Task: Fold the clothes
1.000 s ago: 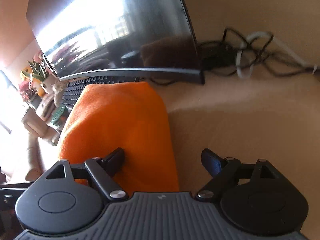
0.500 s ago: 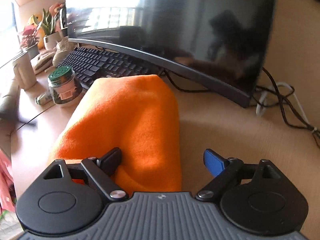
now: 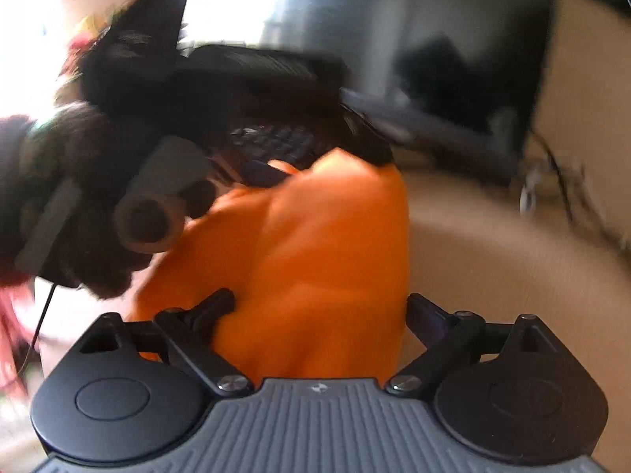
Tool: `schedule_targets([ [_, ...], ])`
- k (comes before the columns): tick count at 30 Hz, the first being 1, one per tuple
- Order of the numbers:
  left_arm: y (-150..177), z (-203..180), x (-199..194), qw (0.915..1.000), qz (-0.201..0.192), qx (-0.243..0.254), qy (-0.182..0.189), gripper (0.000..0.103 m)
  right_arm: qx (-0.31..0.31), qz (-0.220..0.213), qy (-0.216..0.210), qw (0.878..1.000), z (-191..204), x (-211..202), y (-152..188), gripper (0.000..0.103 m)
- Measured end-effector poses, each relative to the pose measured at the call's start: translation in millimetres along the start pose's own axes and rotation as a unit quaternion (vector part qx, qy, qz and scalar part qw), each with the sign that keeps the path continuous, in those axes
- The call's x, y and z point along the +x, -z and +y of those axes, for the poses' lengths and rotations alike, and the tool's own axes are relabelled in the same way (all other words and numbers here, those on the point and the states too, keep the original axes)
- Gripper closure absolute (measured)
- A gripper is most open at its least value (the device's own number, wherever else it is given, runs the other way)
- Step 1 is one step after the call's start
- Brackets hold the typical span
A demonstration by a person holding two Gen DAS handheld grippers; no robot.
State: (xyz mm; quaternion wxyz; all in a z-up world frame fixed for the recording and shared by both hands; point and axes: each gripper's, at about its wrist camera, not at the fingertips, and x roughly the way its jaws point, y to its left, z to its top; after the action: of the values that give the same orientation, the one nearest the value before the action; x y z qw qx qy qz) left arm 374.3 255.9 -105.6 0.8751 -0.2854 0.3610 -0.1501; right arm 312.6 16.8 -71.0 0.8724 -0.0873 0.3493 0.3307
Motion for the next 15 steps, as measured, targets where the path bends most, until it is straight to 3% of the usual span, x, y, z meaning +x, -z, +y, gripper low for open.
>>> schedule_targets([
  [5, -11, -33, -49, 0.9989, -0.013, 0.012, -0.043, 0.002, -0.007, -0.001, -0.019, 1.0, -1, -20, -13, 0.005],
  [9, 18, -40, -91, 0.9996, -0.015, -0.02, -0.015, 0.002, 0.005, -0.024, -0.009, 1.0, -14, -60, -12, 0.002],
  [12, 42, -36, -86, 0.9993, 0.015, -0.03, -0.019, 0.002, 0.021, -0.024, 0.038, 0.999, -25, -70, 1, 0.0],
  [15, 51, -29, -71, 0.9975, 0.04, -0.031, -0.049, 0.002, 0.034, 0.013, 0.066, 0.997, -31, -47, 14, 0.0],
])
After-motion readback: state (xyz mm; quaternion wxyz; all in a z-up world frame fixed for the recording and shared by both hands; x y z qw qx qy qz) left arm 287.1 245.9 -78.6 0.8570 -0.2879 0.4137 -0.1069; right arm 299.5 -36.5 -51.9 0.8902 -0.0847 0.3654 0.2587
